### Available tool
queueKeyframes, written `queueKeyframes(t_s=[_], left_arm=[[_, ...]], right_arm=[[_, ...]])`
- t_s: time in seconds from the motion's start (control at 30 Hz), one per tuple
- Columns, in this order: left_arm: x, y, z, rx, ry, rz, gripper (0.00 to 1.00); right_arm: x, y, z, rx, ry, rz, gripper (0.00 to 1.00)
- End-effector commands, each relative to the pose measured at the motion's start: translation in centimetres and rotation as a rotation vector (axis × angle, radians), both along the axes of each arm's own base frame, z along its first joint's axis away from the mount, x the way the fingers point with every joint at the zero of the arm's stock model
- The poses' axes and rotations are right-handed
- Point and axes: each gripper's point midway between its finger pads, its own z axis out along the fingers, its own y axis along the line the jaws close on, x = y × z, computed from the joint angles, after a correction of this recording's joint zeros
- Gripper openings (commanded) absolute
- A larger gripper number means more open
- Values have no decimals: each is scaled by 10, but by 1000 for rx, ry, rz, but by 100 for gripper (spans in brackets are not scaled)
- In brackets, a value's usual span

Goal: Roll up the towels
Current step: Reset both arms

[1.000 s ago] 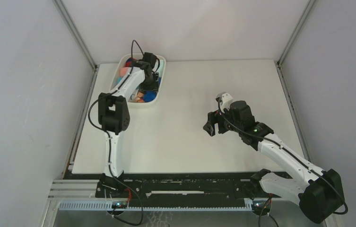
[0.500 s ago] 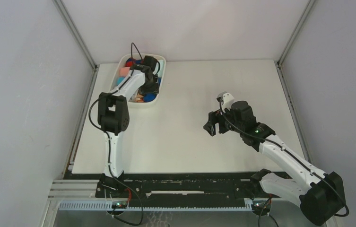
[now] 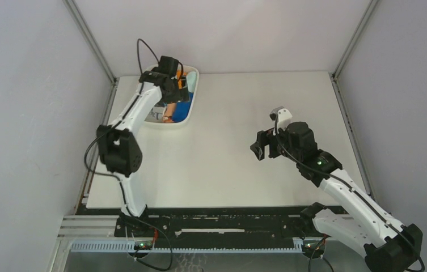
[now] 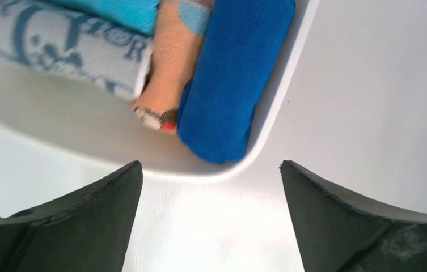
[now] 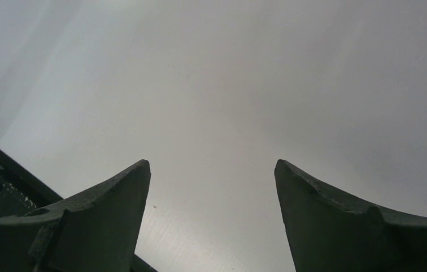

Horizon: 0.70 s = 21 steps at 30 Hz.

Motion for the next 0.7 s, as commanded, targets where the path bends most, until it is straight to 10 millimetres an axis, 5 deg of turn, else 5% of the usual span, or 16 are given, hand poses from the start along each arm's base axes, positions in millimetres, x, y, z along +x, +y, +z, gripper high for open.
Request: queueKeyframes(t_s=[0.0,0.33,0.5,0.67], left_arm=[[-41,23,84,-29,-193,86,100],[-176,101,138,-33,-518,248,100],[-233,127,137,-52,-698,294,100],[-269,146,124,-54,-816,343,100]], right_arm=[[8,-24,47,1,-117,-124,81],[-12,-89,89,-41,-270,-360,91],[-26,-115,103,-53,-340,-441,99],[-34,-136,108,-57,-377,-531,100]])
